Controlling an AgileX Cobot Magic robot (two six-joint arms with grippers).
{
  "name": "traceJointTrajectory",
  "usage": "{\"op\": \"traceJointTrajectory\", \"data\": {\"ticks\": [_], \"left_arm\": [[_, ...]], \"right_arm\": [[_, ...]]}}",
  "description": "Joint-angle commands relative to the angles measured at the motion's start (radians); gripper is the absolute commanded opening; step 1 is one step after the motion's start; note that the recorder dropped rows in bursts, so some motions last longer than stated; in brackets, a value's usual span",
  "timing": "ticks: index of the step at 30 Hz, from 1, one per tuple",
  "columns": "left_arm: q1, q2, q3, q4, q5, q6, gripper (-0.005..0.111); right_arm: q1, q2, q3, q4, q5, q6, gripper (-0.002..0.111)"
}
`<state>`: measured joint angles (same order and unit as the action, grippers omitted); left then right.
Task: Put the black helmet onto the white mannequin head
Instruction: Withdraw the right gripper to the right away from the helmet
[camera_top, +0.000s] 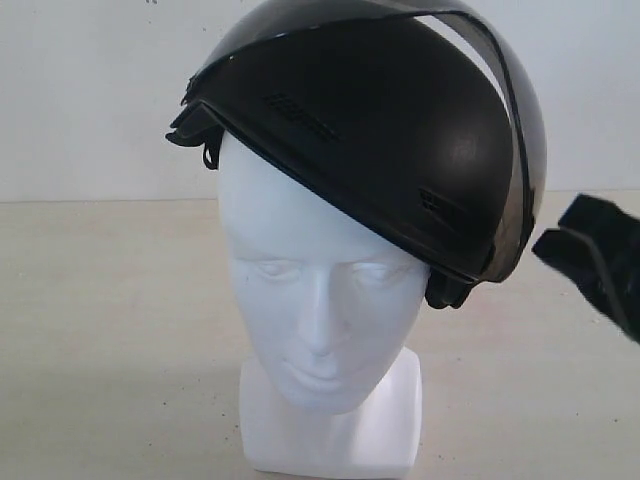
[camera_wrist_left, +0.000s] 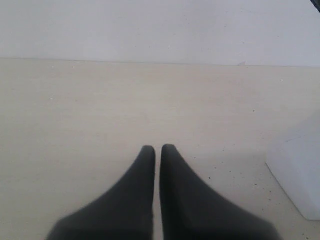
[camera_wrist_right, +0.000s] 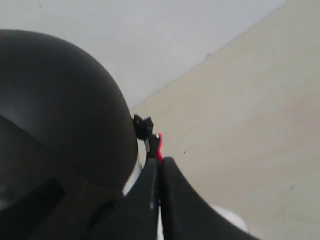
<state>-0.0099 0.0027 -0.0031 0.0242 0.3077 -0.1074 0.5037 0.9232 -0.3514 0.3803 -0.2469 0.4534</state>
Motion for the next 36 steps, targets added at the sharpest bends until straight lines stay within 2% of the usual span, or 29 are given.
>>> {"op": "traceJointTrajectory", "data": {"ticks": [1,4,10,15,19,25,36], "left_arm": [[0.000,-0.003,0.003,-0.005,-0.001,0.003,0.004],[0.000,-0.003,0.003,-0.005,-0.001,0.003,0.004],[0.000,-0.003,0.003,-0.005,-0.001,0.003,0.004],[0.000,-0.003,0.003,-0.005,-0.001,0.003,0.004],[0.000,-0.003,0.003,-0.005,-0.001,0.003,0.004],[0.000,-0.003,0.003,-0.005,-0.001,0.003,0.004],[0.000,-0.003,0.003,0.019,-0.007,0.011,0.004]], "right_arm": [[-0.119,-0.005,-0.165,0.162,0.200,-0.317,0.000],[-0.230,-0.005,-0.231,0.162,0.292,-0.309,0.000],[-0.381,-0.005,-0.306,0.160,0.391,-0.351,0.000],[-0.472,-0.005,-0.381,0.156,0.525,-0.480,0.000],[-0.538,0.035,-0.496,0.156,0.764,-0.643,0.000],[-0.552,0.199,-0.721,0.160,1.106,-0.703,0.000],[-0.552,0.273,-0.777,0.159,1.097,-0.714,0.000]]}}
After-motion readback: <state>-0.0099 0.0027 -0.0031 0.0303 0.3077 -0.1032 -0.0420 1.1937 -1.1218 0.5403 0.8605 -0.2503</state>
